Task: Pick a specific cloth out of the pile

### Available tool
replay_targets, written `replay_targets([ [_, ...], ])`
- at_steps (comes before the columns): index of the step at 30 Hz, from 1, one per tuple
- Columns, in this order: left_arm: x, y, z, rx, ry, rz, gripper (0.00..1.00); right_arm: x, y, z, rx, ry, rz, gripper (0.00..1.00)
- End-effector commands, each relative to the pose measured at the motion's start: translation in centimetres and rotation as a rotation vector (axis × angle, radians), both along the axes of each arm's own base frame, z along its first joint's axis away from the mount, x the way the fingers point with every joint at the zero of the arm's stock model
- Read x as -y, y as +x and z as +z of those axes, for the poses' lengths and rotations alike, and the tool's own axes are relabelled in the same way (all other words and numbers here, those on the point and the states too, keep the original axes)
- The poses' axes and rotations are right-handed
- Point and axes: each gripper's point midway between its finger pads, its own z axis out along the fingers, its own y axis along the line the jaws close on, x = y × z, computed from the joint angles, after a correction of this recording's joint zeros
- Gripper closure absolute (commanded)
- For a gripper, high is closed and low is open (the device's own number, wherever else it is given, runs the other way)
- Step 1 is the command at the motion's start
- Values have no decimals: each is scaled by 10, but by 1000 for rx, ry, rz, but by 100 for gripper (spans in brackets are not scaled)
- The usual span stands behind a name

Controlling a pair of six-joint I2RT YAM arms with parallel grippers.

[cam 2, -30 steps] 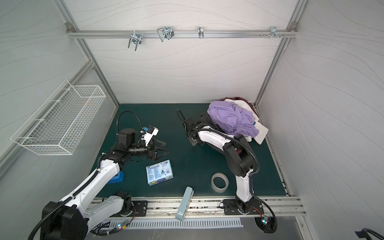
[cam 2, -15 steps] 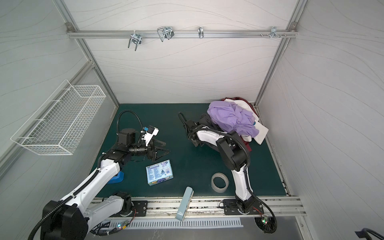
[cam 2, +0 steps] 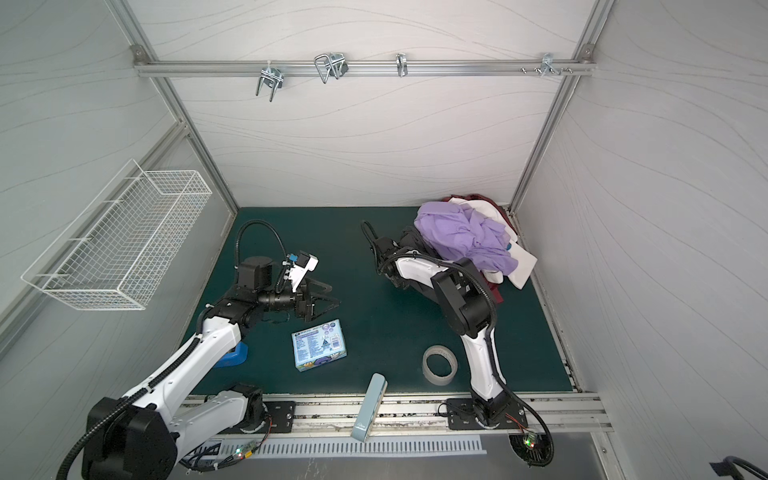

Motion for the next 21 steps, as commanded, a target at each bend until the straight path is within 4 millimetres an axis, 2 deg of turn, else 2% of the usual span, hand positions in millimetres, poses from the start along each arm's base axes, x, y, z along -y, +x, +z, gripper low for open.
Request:
replay_targets([
  [1,1,2,4,33,5,-10,1,7,5,-7,-26,9,-27,28],
  [5,1,2,3,32,6,-10,1,10,5,-6,-31,14,-36,48],
  [8,1,2,4,36,8,-7,1,13,4,-2,-32,23,-43,73],
  [10,1,2,4,38,9,-5,1,14,4,3,-28,25,-47,94],
  [11,1,2,4,35,9,-4,1,15,4,8,-22,26,-48,100],
  [15,0,1,5,42,10,-1,1,16,4,35,20,49,-42,100],
  [21,0,-1,9,54,6,-1,1,23,4,96,120,92,-33,100],
])
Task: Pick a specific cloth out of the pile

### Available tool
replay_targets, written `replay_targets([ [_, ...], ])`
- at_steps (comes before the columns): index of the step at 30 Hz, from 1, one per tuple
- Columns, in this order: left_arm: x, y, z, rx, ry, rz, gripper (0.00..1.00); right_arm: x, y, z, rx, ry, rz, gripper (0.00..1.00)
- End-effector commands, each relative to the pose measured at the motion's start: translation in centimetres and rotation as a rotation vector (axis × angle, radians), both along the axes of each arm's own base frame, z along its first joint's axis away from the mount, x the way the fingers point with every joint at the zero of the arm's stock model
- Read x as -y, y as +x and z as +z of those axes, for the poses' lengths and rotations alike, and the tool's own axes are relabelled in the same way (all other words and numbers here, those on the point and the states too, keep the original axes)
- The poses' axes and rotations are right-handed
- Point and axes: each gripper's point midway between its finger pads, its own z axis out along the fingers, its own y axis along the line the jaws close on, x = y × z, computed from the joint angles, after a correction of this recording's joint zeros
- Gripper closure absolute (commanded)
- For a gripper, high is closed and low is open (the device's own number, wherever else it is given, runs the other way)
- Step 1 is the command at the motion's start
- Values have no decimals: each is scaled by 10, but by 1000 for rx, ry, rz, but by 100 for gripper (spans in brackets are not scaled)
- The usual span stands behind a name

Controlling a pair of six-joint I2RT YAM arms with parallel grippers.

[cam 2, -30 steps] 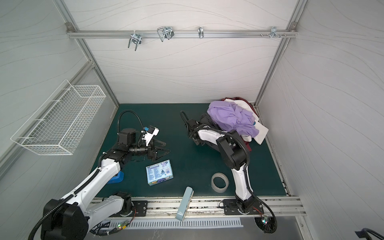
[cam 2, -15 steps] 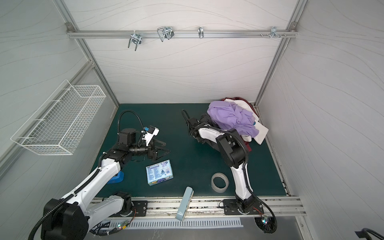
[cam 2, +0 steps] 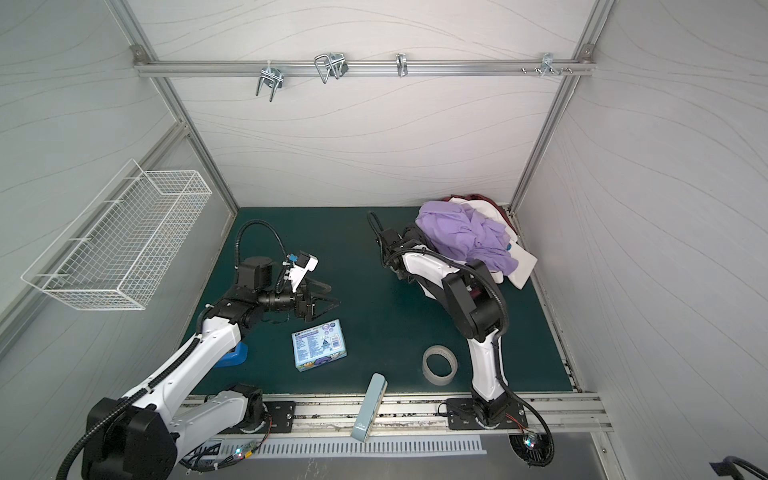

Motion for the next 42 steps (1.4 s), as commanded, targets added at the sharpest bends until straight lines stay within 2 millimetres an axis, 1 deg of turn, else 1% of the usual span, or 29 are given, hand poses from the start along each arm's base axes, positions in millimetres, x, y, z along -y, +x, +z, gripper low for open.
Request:
replay_targets([
  [1,1,-2,11,55,-5,-11,1,12,3,63,111,36,-15,100],
  [3,1,-3,12,58,-6,-11,1,13,1,84,149,59,-10,100],
  [7,0,-4,13,65,-8,-10,1,23,-2,130,242,72,-18,100],
  [12,1,-5,15,71,-12,-10,1,33,-6,179,349,111,-25,100],
  [18,0,-5,16,74,-16,-8,1,44,-6,230,458,136,-45,100],
  [24,0,-5,16,76,-17,-7,1,54,2,276,561,155,-72,100],
  [27,0,-5,16,75,-17,-6,1,60,7,298,611,155,-82,100],
  [30,0,-5,16,74,-16,-4,1,62,8,316,647,140,-75,100],
  [42,0,-4,15,78,-15,-4,1,75,4,373,797,103,-91,100],
])
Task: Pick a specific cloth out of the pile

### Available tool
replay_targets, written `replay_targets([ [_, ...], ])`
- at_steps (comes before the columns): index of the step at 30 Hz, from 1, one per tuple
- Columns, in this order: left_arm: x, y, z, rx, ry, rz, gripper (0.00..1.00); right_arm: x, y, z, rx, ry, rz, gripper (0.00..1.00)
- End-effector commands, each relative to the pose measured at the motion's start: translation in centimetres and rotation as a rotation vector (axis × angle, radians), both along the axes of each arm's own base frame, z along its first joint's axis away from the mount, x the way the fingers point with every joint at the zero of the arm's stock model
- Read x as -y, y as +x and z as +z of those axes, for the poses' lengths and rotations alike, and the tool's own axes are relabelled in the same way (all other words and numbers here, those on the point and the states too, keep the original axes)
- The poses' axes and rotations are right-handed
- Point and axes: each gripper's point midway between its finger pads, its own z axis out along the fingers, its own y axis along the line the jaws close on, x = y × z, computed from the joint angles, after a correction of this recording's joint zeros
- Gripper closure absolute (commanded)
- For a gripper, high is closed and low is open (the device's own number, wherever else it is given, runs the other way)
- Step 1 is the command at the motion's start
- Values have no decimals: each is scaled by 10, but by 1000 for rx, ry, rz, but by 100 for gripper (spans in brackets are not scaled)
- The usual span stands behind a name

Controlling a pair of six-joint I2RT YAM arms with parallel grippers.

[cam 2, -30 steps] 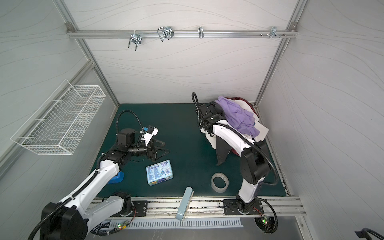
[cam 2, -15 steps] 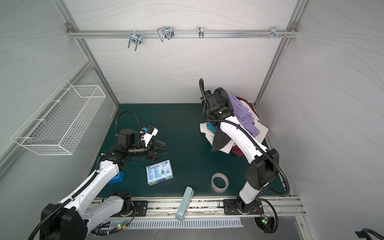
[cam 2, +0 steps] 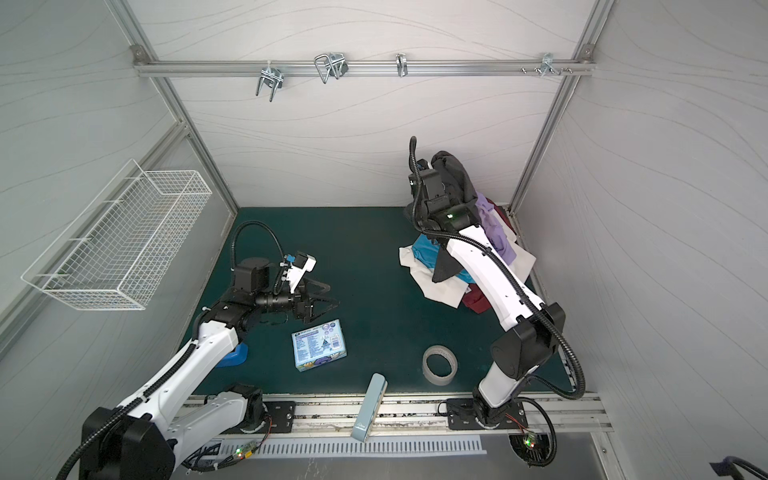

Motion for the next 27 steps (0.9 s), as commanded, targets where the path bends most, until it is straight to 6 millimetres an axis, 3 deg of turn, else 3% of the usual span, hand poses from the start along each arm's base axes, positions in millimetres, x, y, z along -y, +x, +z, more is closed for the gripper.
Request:
replay_targets([
  [1,1,0,8,54,-7,-9,1,16,-13,94,266,86,-40,100],
  [14,1,-1,9,57,-7,-7,1,31,-42,167,464,168,-40,100],
  [27,1,0,9,54,-6,-1,1,38,-63,209,581,238,-17,100],
])
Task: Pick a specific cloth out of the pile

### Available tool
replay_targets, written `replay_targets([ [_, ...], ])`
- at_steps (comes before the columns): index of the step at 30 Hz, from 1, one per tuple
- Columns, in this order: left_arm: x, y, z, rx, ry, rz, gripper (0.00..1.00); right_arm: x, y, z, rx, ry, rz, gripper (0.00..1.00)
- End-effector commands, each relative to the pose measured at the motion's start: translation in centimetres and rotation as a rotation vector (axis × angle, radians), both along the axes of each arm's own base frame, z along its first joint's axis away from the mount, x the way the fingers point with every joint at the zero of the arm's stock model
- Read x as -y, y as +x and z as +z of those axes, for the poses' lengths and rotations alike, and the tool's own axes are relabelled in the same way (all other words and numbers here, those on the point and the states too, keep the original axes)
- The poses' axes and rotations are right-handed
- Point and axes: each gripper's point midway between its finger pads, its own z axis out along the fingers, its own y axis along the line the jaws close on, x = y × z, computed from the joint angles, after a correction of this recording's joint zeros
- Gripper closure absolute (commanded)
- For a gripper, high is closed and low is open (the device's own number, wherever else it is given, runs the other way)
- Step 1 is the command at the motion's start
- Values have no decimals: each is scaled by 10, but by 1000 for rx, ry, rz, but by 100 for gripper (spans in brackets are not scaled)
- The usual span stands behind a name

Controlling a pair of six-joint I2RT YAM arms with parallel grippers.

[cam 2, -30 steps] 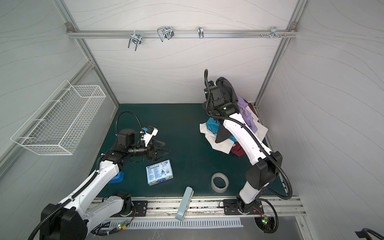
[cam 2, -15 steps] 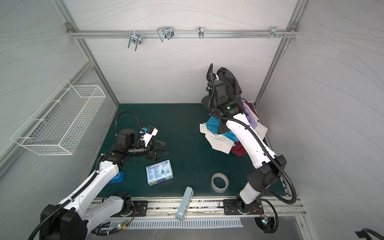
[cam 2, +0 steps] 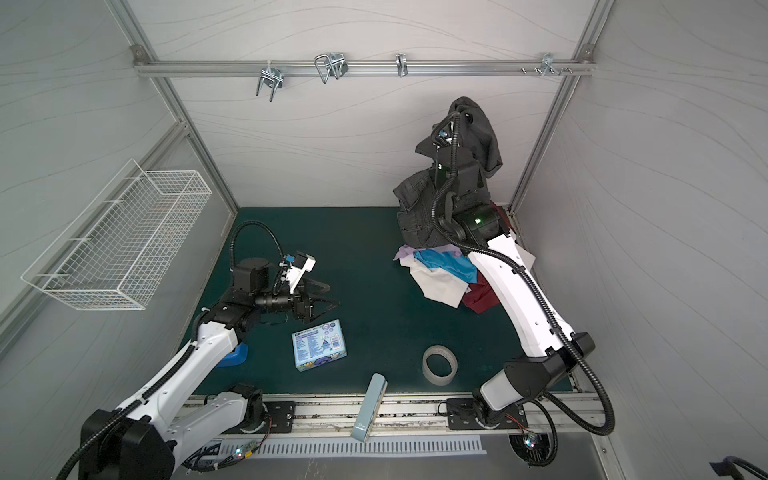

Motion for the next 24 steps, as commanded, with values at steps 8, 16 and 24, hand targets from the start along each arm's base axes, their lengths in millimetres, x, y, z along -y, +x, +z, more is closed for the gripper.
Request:
replay_targets([
  [8,0,1,8,47,0,12,1,-7,-36,83,236,185,105,100],
  [16,-1,-1,14,64,-5,18,1,-64,-29,64,179,190,256,100],
  [24,-2,-3,16,71,-8,17,1,-139,-14,13,33,342,491,100],
])
